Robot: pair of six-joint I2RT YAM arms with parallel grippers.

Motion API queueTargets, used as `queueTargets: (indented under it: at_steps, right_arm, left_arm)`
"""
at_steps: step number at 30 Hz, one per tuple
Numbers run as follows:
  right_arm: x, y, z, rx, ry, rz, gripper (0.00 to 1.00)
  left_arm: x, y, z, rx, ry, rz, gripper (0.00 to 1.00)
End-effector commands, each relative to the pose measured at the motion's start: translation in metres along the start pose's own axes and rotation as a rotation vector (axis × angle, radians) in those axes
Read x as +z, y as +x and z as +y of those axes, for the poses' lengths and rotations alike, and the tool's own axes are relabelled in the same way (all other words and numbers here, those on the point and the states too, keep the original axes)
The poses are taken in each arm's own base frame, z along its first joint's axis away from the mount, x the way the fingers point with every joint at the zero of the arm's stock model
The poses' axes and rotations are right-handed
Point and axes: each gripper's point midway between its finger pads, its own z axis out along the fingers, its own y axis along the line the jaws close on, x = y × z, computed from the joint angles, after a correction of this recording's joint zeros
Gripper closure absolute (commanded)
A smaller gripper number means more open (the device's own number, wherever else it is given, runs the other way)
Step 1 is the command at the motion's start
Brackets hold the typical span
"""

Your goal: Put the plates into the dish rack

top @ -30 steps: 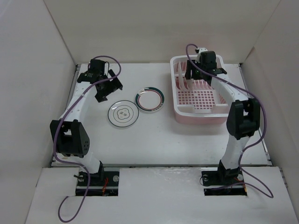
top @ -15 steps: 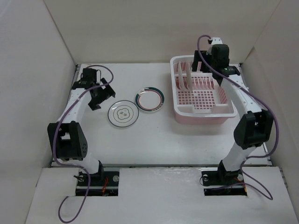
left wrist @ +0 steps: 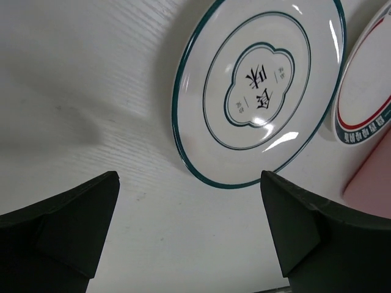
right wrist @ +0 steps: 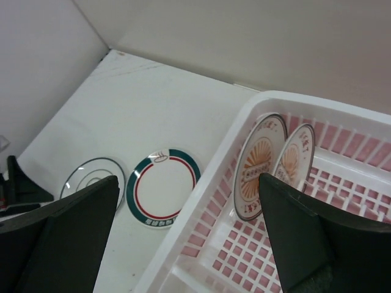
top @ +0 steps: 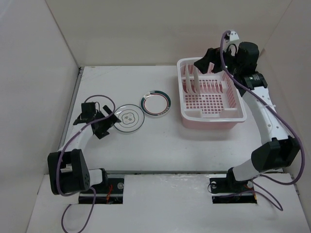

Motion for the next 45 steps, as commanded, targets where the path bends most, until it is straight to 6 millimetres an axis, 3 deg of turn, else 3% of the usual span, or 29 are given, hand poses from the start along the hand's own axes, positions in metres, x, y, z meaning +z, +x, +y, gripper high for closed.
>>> queueTargets:
  at_steps: [1,2,3,6,17,19,24,26,31,34,36,43,44,45]
  right_arm:
    - [-0.025,-0.039,0.044,-0.066,-0.151,-0.107,0.00]
    - [-0.027,-0.039,0.051,-0.072,-0.171,-0.111,0.00]
    - [-0.030,-0.039,0.052,-0.073,-0.172,-0.112,0.00]
    - [-0.041,-0.048,0.063,-0.102,-0.185,-0.144,0.00]
    - [-0.055,-0.066,0.097,-0.137,-0.249,-0.192,0.00]
    - [-0.056,-0.069,0.101,-0.142,-0.259,-0.198,0.00]
    - [-0.059,-0.075,0.104,-0.147,-0.261,-0.208,0.00]
    - [-0.067,-0.084,0.108,-0.157,-0.263,-0.227,0.00]
    - [-0.068,-0.085,0.105,-0.169,-0.243,-0.225,0.00]
    - [-0.069,-0.089,0.107,-0.173,-0.244,-0.233,0.00]
    - [-0.069,-0.087,0.106,-0.169,-0.242,-0.225,0.00]
    - [-0.071,-0.091,0.107,-0.183,-0.243,-0.236,0.00]
    - [-0.073,-0.094,0.109,-0.187,-0.244,-0.244,0.00]
    - [-0.073,-0.092,0.108,-0.183,-0.243,-0.236,0.00]
  left_arm:
    - [0.000,-0.002,-0.021,-0.040,0.163,-0.072,0.00]
    - [0.000,-0.005,-0.025,-0.069,0.192,-0.102,0.00]
    - [0.007,0.007,-0.014,-0.096,0.181,-0.086,0.00]
    - [0.015,0.017,-0.007,-0.160,0.200,-0.097,0.00]
    - [0.039,0.015,0.010,-0.300,0.154,-0.137,0.08]
    - [0.042,0.013,0.015,-0.323,0.120,-0.140,0.15]
    - [0.043,-0.004,0.010,-0.338,0.094,-0.162,0.34]
    - [0.047,-0.003,0.016,-0.350,0.045,-0.141,0.34]
    - [0.052,-0.009,0.012,-0.361,0.041,-0.137,0.36]
    - [0.054,-0.014,0.010,-0.361,0.040,-0.136,0.45]
    - [0.057,-0.008,0.015,-0.369,0.015,-0.114,0.45]
    - [0.058,-0.007,0.022,-0.385,-0.026,-0.115,0.70]
    - [0.058,-0.007,0.022,-0.385,-0.026,-0.115,0.83]
    - [0.058,-0.007,0.022,-0.385,-0.026,-0.115,0.87]
